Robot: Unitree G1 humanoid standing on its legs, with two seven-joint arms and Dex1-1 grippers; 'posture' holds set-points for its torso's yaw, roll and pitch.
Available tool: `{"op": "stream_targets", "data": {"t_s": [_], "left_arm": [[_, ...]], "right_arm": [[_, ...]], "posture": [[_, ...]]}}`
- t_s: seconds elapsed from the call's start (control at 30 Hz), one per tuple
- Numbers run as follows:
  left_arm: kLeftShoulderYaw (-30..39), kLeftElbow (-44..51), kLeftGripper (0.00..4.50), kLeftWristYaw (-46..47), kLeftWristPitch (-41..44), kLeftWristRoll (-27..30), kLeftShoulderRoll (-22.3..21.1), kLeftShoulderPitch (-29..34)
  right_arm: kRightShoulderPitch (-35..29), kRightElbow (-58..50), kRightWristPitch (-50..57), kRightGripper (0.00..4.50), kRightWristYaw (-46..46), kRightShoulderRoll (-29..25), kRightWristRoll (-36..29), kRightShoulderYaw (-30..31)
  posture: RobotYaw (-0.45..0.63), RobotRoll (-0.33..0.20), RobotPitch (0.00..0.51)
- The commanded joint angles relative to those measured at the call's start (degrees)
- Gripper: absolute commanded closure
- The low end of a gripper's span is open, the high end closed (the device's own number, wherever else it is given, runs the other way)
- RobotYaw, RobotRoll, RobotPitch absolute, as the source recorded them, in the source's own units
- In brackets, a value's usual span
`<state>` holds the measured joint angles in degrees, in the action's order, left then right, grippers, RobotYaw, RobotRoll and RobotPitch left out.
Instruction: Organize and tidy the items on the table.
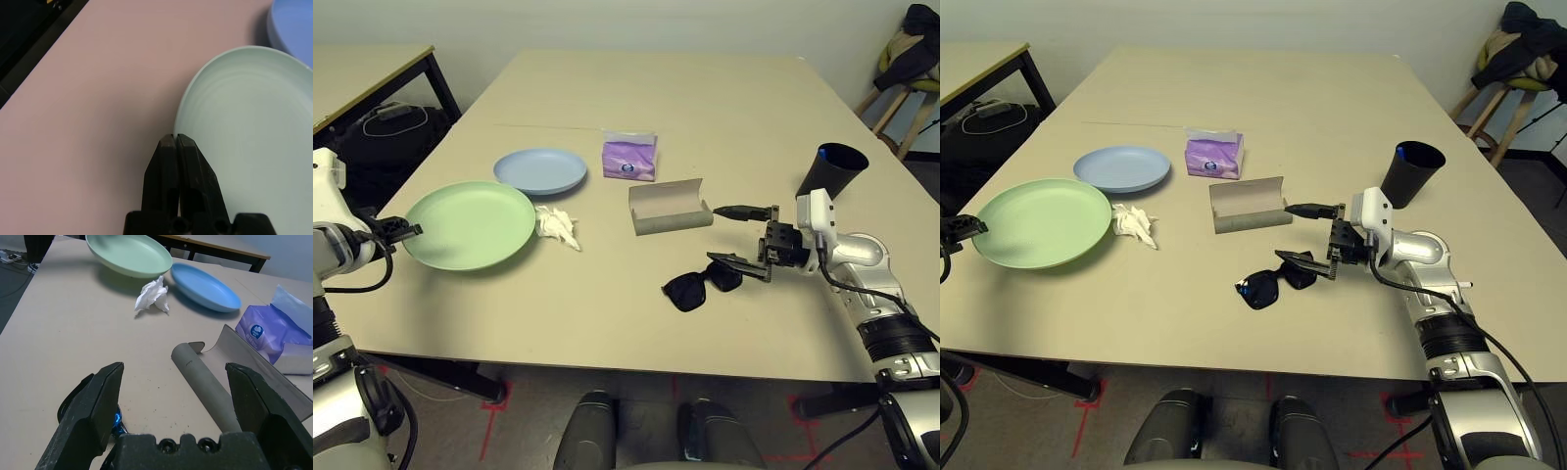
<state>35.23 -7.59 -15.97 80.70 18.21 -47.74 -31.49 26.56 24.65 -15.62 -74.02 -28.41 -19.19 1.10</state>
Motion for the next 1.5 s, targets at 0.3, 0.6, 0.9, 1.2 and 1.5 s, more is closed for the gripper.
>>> {"op": "stream_targets", "data": {"t_s": [0.3,0.6,0.9,1.2,1.5], "left_arm": [[2.8,3.3,4.49,-1.3,3.0,0.7,-0.8,3.1],[3.2,1.2,4.49,1.1,2.2,0.4,3.8,-4.9],[2.9,-6.4,4.49,6.6,-3.5,-0.5,10.9,-14.7],[1.3,-18.4,4.49,13.8,-14.4,-1.2,16.6,-21.7],[-1.0,-32.4,4.49,18.6,-26.1,-1.5,16.9,-28.1]], "right_arm": [[0.1,0.7,-0.8,0.00,-0.1,0.0,0.5,0.2],[1.3,0.3,4.3,0.00,5.2,2.0,-2.2,-2.5],[2.0,-2.2,10.3,0.00,9.1,3.0,-3.9,-3.5],[1.6,-4.8,15.0,0.00,12.2,2.9,-4.1,-3.6],[0.3,-7.3,15.2,0.00,13.0,3.3,-4.2,-3.2]], "posture": [[0.23,0.000,0.037],[0.23,0.000,0.037],[0.22,0.000,0.036],[0.22,0.000,0.037],[0.21,0.000,0.041]]}}
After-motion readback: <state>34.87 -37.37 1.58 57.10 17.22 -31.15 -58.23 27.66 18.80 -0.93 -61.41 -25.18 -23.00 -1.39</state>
